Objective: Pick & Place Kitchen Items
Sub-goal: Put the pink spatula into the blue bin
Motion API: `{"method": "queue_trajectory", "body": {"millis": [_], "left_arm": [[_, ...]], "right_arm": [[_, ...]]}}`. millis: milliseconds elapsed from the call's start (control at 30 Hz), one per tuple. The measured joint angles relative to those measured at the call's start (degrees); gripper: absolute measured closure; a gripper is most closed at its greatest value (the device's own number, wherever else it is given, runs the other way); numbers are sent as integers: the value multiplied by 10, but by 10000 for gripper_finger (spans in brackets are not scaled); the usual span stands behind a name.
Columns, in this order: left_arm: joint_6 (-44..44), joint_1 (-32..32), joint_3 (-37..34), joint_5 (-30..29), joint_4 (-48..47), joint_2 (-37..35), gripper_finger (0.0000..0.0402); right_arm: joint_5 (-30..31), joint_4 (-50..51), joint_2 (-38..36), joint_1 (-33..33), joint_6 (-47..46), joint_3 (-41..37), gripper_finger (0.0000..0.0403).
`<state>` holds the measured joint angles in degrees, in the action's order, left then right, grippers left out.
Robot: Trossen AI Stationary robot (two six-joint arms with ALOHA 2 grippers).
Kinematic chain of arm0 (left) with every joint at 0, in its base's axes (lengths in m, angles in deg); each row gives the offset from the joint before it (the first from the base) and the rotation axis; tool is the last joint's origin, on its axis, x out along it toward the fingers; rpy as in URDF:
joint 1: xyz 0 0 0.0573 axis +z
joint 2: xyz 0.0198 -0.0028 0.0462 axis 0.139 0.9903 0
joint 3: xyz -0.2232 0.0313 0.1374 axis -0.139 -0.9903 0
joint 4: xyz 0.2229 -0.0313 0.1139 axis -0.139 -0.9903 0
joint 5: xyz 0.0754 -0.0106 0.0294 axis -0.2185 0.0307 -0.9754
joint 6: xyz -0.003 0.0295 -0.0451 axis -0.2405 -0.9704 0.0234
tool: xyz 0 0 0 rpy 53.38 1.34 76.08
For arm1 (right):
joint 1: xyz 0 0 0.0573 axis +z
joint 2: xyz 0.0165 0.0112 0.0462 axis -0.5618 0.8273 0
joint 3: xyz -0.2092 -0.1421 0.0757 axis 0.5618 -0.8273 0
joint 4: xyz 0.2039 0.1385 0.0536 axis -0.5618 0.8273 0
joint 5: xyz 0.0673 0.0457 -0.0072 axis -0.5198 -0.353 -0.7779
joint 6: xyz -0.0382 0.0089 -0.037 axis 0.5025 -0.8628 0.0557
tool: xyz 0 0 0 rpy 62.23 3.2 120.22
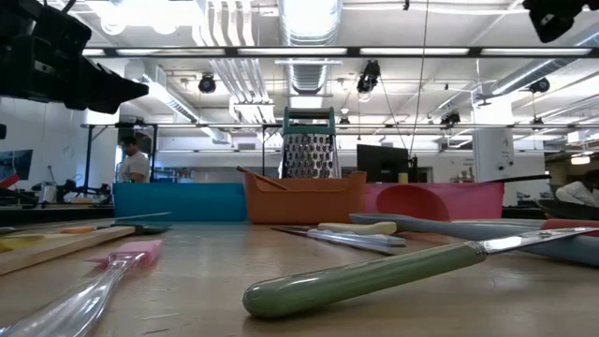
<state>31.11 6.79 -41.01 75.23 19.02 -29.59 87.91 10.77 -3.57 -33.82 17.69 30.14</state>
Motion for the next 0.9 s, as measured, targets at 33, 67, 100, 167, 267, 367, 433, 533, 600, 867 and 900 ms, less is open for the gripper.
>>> {"method": "queue_trajectory", "body": {"millis": [33,67,100,167,267,367,433,533,600,867,900], "left_arm": [[-5,0,0,0,0,0,388],[-5,0,0,0,0,0,388],[-4,0,0,0,0,0,388],[5,0,0,0,0,0,388],[8,0,0,0,0,0,388],[2,0,0,-2,0,0,388],[11,0,0,-2,0,0,388],[14,0,-2,-3,10,0,388],[22,0,-3,-4,25,0,388],[106,0,-3,-5,145,0,388],[114,0,-3,-5,168,0,388]], "right_arm": [[0,0,-10,0,1,0,394],[1,0,-20,0,1,0,394],[1,0,-28,0,1,0,394],[0,0,-44,0,1,0,394],[1,0,-63,0,1,0,394],[1,-1,-76,0,2,0,394],[1,-1,-84,0,2,0,394],[1,-1,-91,0,2,0,394],[1,-1,-93,0,2,0,394],[1,-1,-89,0,2,0,394],[1,-1,-88,0,2,0,394]]}}
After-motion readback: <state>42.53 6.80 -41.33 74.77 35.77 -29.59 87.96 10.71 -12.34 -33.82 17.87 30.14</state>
